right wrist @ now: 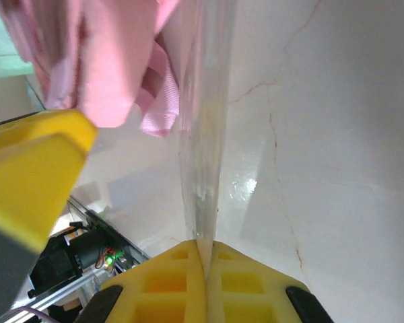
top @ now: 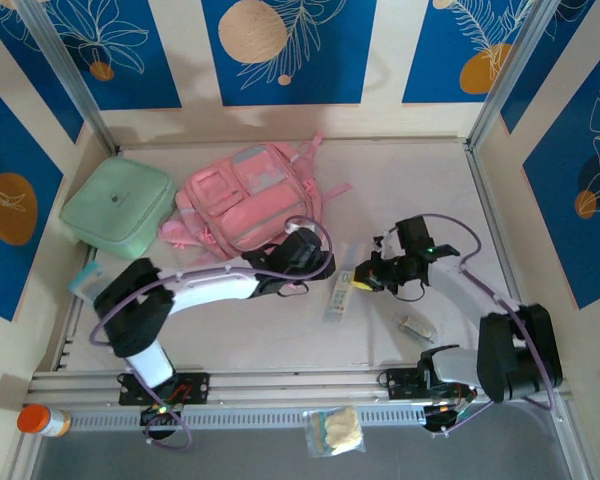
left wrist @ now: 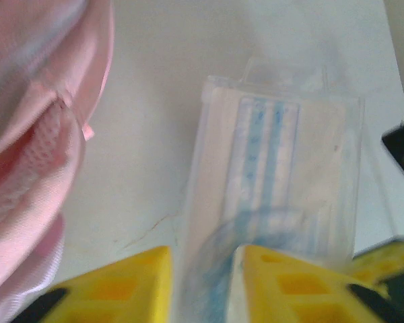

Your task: Pack books, pencil case, and school supplies into a backpack

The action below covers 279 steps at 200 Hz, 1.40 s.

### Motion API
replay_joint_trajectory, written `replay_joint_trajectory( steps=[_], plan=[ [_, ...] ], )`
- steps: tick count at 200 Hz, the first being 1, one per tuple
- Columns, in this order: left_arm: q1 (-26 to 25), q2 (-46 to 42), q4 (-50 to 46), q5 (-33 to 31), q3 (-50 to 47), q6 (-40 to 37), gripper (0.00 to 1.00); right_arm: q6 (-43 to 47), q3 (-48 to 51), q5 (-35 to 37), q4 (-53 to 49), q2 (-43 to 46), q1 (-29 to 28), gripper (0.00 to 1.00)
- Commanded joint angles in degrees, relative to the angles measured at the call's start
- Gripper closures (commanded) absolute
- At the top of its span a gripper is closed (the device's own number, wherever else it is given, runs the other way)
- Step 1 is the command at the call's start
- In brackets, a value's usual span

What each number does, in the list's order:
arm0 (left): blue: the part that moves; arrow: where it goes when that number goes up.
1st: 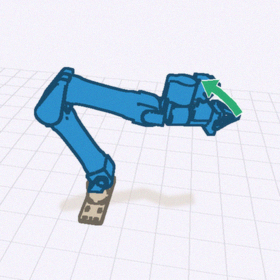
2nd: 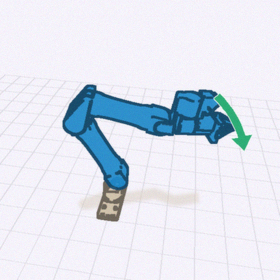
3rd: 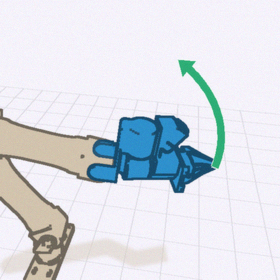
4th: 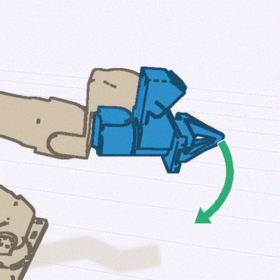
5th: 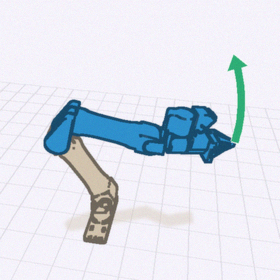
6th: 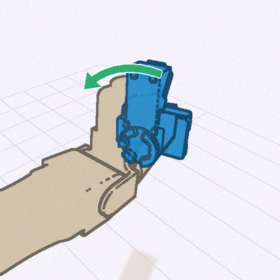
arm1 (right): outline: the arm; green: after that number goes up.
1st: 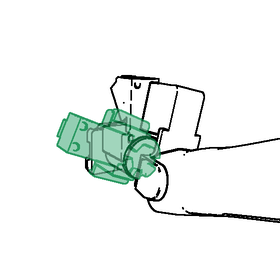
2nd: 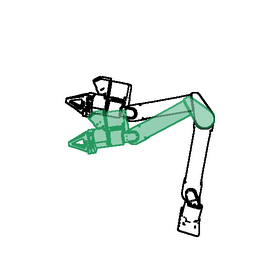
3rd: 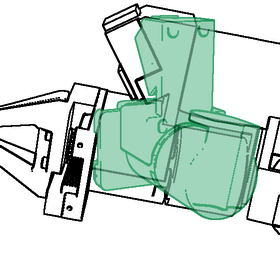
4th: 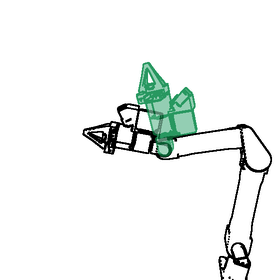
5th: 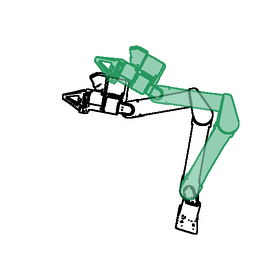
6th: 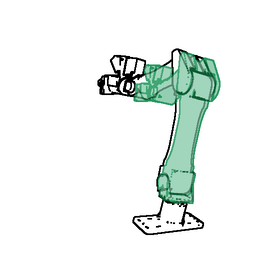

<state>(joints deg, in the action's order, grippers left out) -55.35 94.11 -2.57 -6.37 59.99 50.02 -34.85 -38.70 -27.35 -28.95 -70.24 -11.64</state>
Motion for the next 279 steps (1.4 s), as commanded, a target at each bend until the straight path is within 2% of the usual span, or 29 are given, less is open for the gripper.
replay_joint_trajectory(
  steps=[1,17,40,65,82,115,149,182,211,247,279],
  plan=[
    [1.4,-7.7,-13.2,-8.5,3.7,-18.9,0.56,2.1,-2.7,-0.9,-6.8,4.3,1.9,1.0],
    [3.7,-10.2,-20.1,-14.3,5.3,-30.4,0.49,2.4,-3.1,-2.9,-8.6,6.1,3.4,1.0],
    [7.7,-9.6,-25.4,-16.0,7.6,-44.2,0.45,0.1,-2.1,-4.7,-7.3,8.6,3.6,1.0],
    [9.0,-5.6,-26.8,-15.3,9.0,-54.4,0.41,-0.6,-2.6,-5.9,-6.6,8.6,3.6,1.0],
    [9.4,-1.9,-26.9,-16.5,9.7,-58.5,0.37,-1.3,-2.8,-6.3,-5.9,8.3,3.6,1.0],
    [10.8,3.8,-24.4,-18.9,11.1,-61.5,0.31,-1.0,-3.3,-6.4,-5.9,7.3,3.7,1.0],
    [12.5,9.2,-24.0,-24.1,14.4,-61.6,0.33,-1.1,-3.1,-6.6,-5.5,6.4,4.1,1.0],
    [13.5,7.1,-22.5,-18.6,14.1,-62.3,0.36,-0.2,-3.5,-6.8,-5.9,6.1,4.8,1.0],
    [16.7,7.0,-24.5,-12.9,15.5,-60.8,0.37,-1.2,-2.3,-7.1,-4.3,6.4,5.3,1.0],
    [17.2,9.5,-24.6,-12.6,16.5,-60.8,0.51,-1.7,-1.1,-7.7,-3.5,5.8,5.5,1.0],
    [17.2,10.1,-23.3,-13.8,17.0,-61.4,0.72,-0.9,-1.8,-7.3,-4.7,6.1,5.9,1.0]
  ],
)
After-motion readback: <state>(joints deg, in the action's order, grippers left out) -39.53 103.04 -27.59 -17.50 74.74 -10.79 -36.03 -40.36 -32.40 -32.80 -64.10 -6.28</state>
